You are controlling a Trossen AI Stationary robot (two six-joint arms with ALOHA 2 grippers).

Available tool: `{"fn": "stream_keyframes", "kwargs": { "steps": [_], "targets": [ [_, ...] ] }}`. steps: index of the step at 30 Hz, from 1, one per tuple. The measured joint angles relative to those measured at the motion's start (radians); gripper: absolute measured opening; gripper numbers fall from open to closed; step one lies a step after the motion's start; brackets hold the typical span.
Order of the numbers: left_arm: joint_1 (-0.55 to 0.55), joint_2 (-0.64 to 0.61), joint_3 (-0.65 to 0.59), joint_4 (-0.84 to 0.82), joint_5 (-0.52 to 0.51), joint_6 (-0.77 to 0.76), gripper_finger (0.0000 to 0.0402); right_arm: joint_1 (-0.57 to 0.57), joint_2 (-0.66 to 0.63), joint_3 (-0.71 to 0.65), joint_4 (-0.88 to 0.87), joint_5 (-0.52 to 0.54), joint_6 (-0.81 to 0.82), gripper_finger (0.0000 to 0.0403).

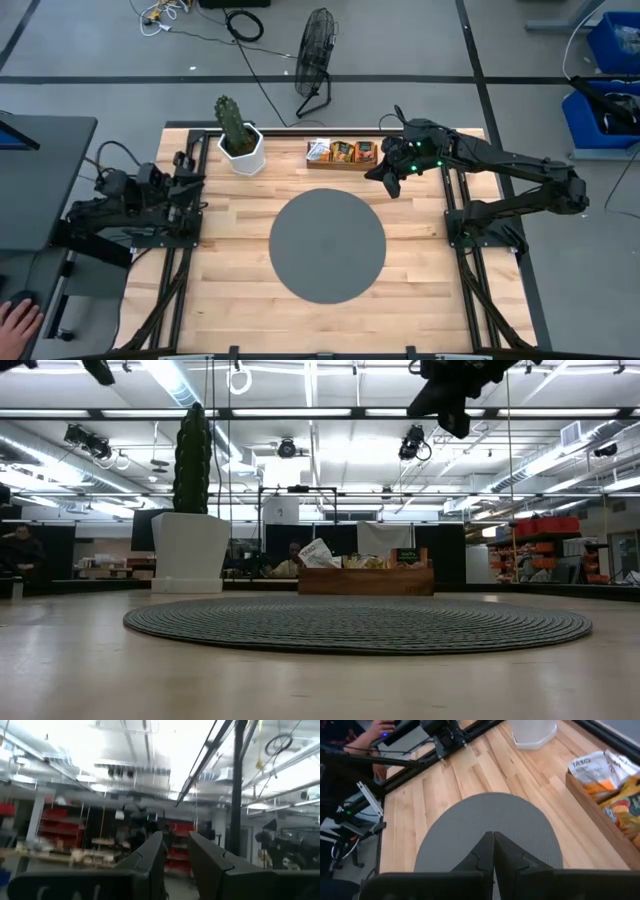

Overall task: Pick & Place Tea
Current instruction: Return to Home Position

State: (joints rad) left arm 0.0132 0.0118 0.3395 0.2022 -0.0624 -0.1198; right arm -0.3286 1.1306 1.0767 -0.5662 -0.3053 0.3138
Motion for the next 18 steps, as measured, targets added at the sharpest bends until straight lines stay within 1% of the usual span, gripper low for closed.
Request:
{"fn": "stream_keyframes", "kwargs": {
  "steps": [4,9,12,18],
  "targets": [
    [0.000,-0.008,-0.088,-0.022,0.000,-0.062,0.0096,0.007,0.014,0.000,-0.029,0.001,0.000,0.0011],
    [0.000,-0.007,-0.197,0.094,0.000,-0.115,0.0096,0.027,0.040,0.000,-0.033,0.002,0.037,0.0010],
    [0.000,-0.008,-0.233,0.143,0.001,-0.126,0.0096,0.042,0.055,0.000,-0.033,0.002,0.063,0.0010],
    [0.003,-0.008,-0.288,0.155,-0.001,-0.157,0.0096,0.065,0.070,0.000,-0.034,0.010,0.071,0.0010]
  ]
}}
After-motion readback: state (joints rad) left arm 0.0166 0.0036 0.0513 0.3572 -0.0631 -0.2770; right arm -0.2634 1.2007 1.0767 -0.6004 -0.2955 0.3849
